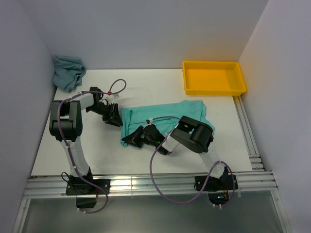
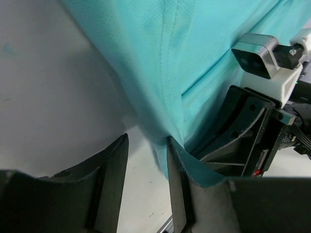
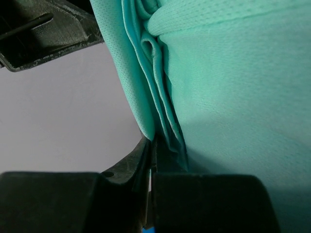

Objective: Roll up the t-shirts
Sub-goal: Roll the tshirt

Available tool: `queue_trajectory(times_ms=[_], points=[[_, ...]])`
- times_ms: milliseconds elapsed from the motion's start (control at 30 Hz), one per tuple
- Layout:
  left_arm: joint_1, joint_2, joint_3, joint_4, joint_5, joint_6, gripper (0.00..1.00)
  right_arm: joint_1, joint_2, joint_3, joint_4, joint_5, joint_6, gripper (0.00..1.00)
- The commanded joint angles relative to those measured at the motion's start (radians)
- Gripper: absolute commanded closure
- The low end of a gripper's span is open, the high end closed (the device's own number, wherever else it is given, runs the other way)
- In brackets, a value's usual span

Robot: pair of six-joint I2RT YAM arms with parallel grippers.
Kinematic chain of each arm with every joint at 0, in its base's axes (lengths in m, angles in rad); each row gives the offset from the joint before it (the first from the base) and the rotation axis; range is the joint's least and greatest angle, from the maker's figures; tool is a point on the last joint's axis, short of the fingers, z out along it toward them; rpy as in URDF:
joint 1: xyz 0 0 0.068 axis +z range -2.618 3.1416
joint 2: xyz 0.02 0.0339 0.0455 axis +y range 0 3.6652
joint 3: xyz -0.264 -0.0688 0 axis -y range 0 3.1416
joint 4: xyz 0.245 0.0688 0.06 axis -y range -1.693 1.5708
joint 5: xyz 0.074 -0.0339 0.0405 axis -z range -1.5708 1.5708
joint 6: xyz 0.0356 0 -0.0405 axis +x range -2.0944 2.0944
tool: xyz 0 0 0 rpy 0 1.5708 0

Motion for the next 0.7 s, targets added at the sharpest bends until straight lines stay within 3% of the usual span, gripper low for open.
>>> queue_trajectory(times_ms=[0,433,600,667], points=[[-0.002,0.014,-0.007,0.021,0.100,0.031,0.57,-0.005,-0.003,-0.016,0.018,0.002,0.021,1.00],[-0.051,0.043,0.044,0.047,0.016,-0.029,0.59,-0.007,-0.004,-0.019,0.004,0.006,0.024,1.00],[-0.095,0.040,0.076,0.048,-0.102,-0.067,0.72,-0.009,-0.024,-0.014,-0.054,0.017,-0.001,1.00],[-0.108,0.037,0.084,0.048,-0.137,-0.081,0.79,-0.010,-0.035,-0.008,-0.088,0.023,-0.013,0.94]])
